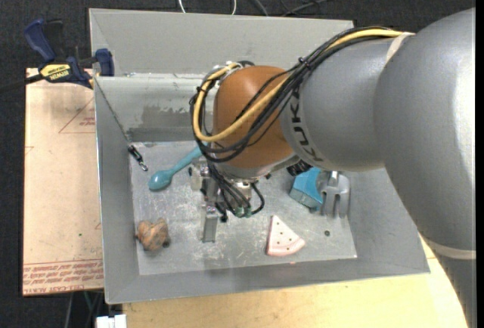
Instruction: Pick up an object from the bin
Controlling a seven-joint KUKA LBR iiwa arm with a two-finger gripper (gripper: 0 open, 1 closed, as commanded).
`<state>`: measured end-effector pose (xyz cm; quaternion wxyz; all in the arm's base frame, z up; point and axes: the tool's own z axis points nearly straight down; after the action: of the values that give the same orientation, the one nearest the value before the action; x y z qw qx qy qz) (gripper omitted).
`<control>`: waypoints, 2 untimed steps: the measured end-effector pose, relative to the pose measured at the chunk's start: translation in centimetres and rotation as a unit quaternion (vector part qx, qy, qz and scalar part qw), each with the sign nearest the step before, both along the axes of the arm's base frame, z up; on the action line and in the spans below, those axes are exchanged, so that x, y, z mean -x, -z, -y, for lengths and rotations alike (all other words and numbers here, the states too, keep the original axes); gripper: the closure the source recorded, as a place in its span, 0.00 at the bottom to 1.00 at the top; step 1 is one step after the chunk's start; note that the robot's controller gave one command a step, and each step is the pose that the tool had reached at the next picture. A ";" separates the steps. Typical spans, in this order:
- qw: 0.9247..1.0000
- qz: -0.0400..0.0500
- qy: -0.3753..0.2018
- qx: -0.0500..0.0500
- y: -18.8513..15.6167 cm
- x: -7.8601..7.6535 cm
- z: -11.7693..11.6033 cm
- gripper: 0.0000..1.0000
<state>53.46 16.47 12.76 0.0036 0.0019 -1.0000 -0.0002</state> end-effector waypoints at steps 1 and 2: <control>1.000 0.003 0.002 -0.001 -0.5 -0.2 0.1 0.00; 1.000 0.002 -0.006 0.000 -4.2 -1.7 1.4 0.00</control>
Offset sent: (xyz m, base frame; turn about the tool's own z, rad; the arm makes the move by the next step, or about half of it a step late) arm 0.0211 -0.0174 0.0524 -0.0158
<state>55.17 15.12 16.97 0.0015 0.0078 -1.0000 -0.0007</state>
